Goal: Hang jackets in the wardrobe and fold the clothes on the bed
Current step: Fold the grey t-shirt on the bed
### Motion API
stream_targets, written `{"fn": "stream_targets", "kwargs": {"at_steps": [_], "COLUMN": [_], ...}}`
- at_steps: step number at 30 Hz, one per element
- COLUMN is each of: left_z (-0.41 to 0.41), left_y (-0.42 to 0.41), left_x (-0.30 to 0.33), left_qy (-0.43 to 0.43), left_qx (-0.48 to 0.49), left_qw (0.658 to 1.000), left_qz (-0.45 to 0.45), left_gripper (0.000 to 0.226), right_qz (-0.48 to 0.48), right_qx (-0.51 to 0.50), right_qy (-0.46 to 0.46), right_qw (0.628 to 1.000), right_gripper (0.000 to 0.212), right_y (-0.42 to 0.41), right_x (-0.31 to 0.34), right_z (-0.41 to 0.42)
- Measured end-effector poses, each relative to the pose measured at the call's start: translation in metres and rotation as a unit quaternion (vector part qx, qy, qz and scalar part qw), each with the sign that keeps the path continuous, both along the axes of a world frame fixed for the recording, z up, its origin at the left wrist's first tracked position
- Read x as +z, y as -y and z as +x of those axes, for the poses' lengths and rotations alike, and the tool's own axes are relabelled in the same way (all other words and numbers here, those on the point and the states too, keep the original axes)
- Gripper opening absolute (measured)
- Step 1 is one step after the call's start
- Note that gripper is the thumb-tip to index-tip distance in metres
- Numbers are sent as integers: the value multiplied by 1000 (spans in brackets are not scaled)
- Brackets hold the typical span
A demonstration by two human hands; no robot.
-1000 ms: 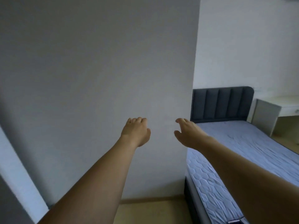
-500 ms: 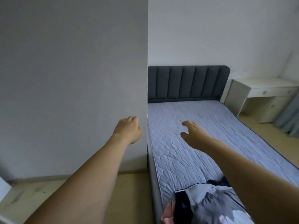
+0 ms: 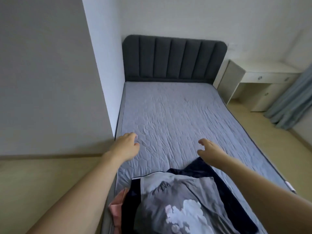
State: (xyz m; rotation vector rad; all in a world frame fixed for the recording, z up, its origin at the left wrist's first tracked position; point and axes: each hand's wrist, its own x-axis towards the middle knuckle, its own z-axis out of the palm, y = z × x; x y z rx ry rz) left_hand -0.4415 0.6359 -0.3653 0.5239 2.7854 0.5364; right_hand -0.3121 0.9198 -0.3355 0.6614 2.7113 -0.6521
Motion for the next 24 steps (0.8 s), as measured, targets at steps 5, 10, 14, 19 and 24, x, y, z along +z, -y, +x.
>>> {"fn": "stream_targets", "kwargs": {"at_steps": [5,10,14,19,24], "left_z": [4,20,54,109,139], "left_y": [-68,-109,-72,-37,-30], "left_x": [-78,-185,-305,-437,-533], "left_qy": [58,126,189,260,274], "left_qx": [17,70,184,279,363], "left_qw": [998,989,963,921,890], "left_qz": [-17,-18,-53,-82,-8], "left_gripper": [38,34,30,41,68], "right_qz": [-6,-26,-30,-52,41], "right_qx": [23,134,250,400,515], "right_qy": [35,75,101,128,72], "right_qw": [999,988,962,906,853], "right_gripper": [52,50,50,52,61], "right_y": [-61,-94,-76,-1,60], "right_x": [-71,-168,-272,-426,-532], "right_z": [-5,-45,-84,-100,-93]}}
